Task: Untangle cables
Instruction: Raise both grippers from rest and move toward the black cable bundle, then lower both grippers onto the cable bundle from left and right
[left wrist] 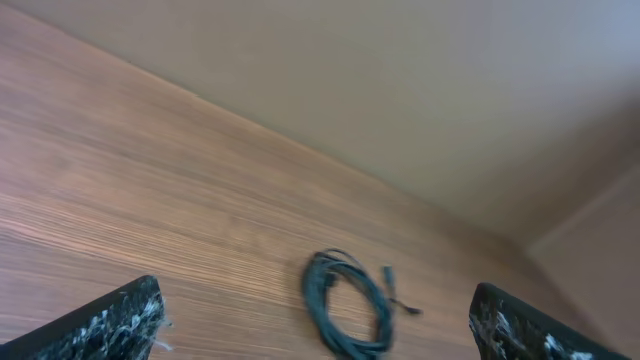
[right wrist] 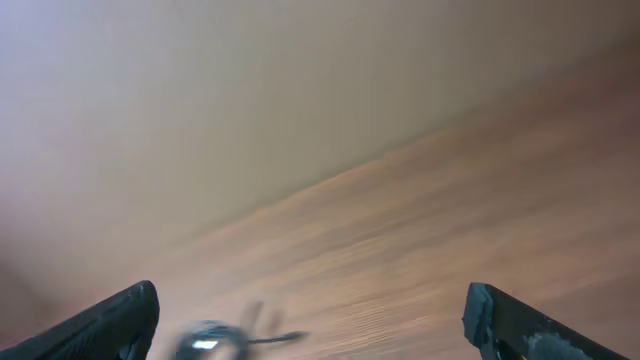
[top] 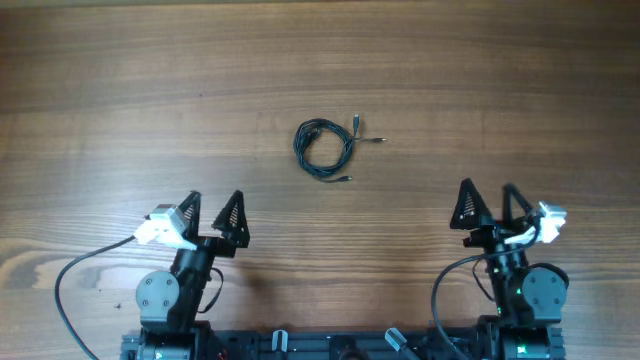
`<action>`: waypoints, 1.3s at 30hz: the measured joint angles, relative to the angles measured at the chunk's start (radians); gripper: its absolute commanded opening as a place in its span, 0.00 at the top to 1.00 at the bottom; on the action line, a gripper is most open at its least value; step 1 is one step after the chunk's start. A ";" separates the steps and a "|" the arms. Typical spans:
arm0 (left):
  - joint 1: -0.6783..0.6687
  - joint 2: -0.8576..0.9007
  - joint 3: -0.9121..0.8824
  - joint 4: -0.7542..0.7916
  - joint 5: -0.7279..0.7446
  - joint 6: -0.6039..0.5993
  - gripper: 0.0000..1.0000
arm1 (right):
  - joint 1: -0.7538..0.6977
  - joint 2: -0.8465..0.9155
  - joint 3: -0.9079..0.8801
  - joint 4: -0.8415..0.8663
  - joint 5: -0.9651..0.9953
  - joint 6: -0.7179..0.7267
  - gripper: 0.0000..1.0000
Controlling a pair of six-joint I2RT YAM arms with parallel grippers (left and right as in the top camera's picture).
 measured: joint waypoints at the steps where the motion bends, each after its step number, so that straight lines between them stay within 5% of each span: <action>1: 0.000 0.000 0.000 0.002 0.026 -0.018 0.00 | 0.000 0.000 0.000 0.019 -0.048 0.050 0.00; 7: 0.000 0.101 0.077 -0.128 0.174 -0.041 0.01 | 0.000 0.013 0.025 0.064 -0.435 0.027 0.00; 12: 0.000 0.289 0.358 -0.172 0.258 -0.026 0.00 | 0.000 0.092 0.186 0.106 -0.576 0.027 0.00; 19: -0.021 0.478 0.668 -0.220 0.395 -0.019 0.00 | 0.000 0.230 0.283 0.577 -0.638 0.219 0.00; 21: -0.034 0.479 0.711 -0.209 0.412 -0.019 0.00 | 0.000 0.269 0.284 0.532 -0.639 0.329 0.00; 26: -0.038 0.492 0.726 -0.245 0.427 0.007 0.01 | 0.000 0.525 0.425 0.322 -0.823 0.202 0.00; 33: -0.040 0.822 1.072 -0.909 0.224 0.171 0.00 | -0.001 1.099 0.986 -0.076 -1.172 -0.032 0.01; 39: -0.040 0.910 1.245 -1.049 0.092 0.206 0.00 | 0.100 1.242 0.998 -0.406 -1.020 -0.250 0.00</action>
